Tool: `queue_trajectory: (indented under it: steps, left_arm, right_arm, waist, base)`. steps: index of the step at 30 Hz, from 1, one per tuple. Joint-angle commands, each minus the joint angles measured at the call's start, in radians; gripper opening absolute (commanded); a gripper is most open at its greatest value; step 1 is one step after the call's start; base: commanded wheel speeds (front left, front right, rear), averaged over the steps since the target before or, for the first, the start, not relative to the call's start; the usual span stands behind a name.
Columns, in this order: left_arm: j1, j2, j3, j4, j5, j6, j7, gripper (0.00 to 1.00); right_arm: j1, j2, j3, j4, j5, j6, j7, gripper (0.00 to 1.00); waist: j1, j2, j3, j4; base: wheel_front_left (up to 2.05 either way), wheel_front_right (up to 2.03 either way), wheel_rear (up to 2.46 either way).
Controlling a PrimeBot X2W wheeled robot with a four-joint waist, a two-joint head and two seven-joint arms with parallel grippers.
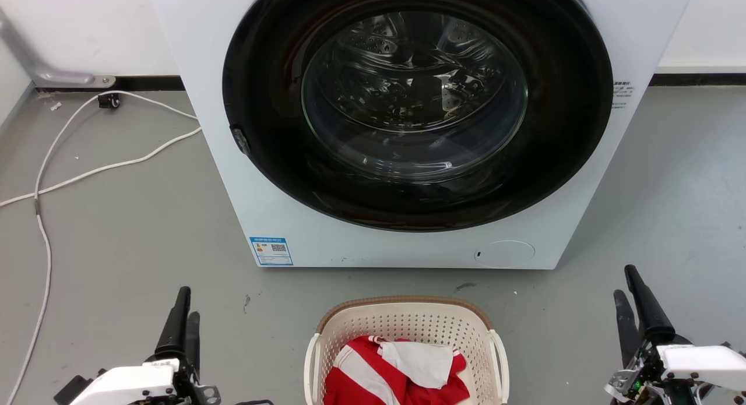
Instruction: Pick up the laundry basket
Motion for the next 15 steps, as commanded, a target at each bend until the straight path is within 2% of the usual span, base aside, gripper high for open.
queue_trajectory:
  steps: [1,7,13,15]
  left_arm:
    - [-0.010,0.004,0.016,-0.010,0.022,-0.001,-0.011,1.00]
    - [-0.013,0.004,0.058,-0.009,0.091,-0.001,-0.037,1.00]
    - [-0.011,0.004,0.096,-0.048,0.206,-0.002,-0.060,1.00]
    - [-0.010,0.004,0.098,-0.078,0.274,-0.002,-0.068,1.00]
  right_arm:
    - [-0.013,-0.003,-0.009,-0.018,-0.028,0.002,-0.014,1.00]
    - [-0.021,-0.003,-0.032,-0.035,-0.136,0.002,-0.039,1.00]
    - [-0.029,-0.002,-0.053,-0.067,-0.289,0.002,-0.062,1.00]
    - [-0.033,-0.002,-0.058,-0.096,-0.358,0.002,-0.070,1.00]
  waist:
    - [0.0000,-0.0001,0.000,0.000]
    - [0.0000,-0.0001,0.000,0.001]
    - [0.0000,-0.0001,0.000,0.002]
    - [0.0000,-0.0001,0.001,0.003]
  base:
    - [0.00,0.00,0.00]
    - [0.00,0.00,0.00]
    - [0.00,0.00,0.00]
    - [0.00,0.00,0.00]
